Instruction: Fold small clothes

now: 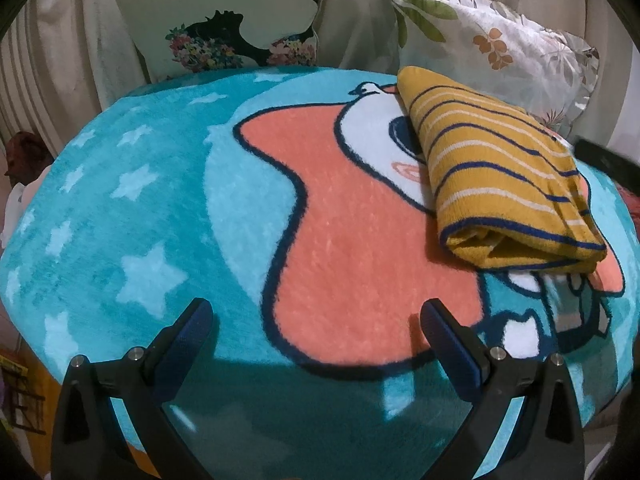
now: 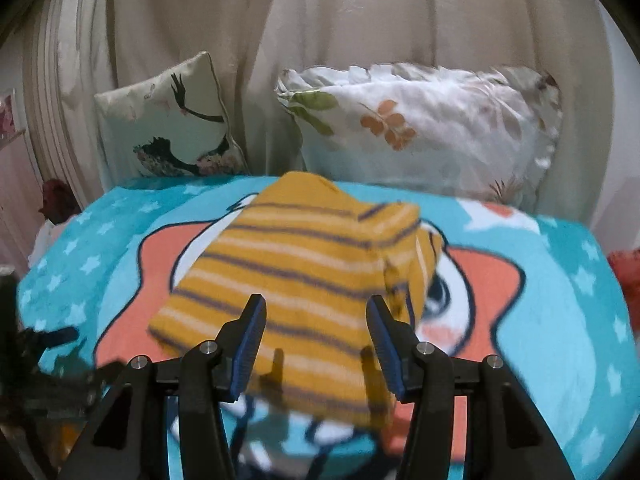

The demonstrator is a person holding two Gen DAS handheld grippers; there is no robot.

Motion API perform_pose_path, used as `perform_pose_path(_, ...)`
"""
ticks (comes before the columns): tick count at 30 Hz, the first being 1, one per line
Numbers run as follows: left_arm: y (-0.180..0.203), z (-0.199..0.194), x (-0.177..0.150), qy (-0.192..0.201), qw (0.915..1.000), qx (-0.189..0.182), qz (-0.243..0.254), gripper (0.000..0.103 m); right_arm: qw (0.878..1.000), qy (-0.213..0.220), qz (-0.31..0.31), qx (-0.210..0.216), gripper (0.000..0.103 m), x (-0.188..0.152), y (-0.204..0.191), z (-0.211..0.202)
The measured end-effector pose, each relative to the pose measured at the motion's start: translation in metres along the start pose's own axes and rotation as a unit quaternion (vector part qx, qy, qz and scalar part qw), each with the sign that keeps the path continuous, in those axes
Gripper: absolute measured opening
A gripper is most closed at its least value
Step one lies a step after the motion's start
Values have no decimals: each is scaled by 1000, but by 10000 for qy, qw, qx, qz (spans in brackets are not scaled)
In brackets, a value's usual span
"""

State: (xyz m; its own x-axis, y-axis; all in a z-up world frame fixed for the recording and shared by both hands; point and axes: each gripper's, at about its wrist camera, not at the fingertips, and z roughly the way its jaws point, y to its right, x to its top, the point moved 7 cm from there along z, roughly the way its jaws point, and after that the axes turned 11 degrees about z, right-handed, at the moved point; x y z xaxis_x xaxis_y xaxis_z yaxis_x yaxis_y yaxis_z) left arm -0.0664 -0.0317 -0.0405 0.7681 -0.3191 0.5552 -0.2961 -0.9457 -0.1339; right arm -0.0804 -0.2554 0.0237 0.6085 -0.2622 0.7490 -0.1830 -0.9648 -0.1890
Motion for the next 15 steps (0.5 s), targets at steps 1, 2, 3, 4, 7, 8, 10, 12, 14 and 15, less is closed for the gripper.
perform_pose_path(1, 0, 2, -1, -27, 10000, -4, 4, 103, 10000, -84, 13, -19, 48, 6, 1, 11)
perform_pose_path(2, 1, 3, -2, -51, 10000, -6, 4, 103, 9995, -313, 83, -4, 38, 12, 2, 30)
perform_pose_path(3, 1, 5, -2, -78, 10000, -14, 3, 103, 9987, -488, 133, 5, 34, 15, 6, 44)
perform_pose_path(4, 1, 8, -4, -112, 9999, -31, 0, 103, 9980, -600, 180, -18, 34, 16, 10, 56)
perform_pose_path(7, 1, 13, -7, -161, 9998, -87, 9, 103, 9959, -835, 355, -30, 33, 16, 22, 87)
perform_pose_path(8, 1, 13, -6, -141, 9999, -95, 25, 103, 9957, -821, 425, 20, 33, 17, 24, 89)
perform_pose_path(10, 1, 12, -4, -128, 9998, -169, 40, 103, 9960, -785, 428, 51, 34, 15, 25, 88)
perform_pose_path(12, 2, 8, 2, -39, 9995, -322, 28, 103, 9970, -718, 275, 23, 34, 11, 23, 85)
perform_pose_path(14, 3, -4, 12, 181, 9989, -433, 54, 103, 9975, -666, 255, 33, 34, 10, 22, 80)
perform_pose_path(15, 3, -10, 19, 300, 9986, -428, 81, 103, 9978, -589, 288, 84, 34, 12, 21, 73)
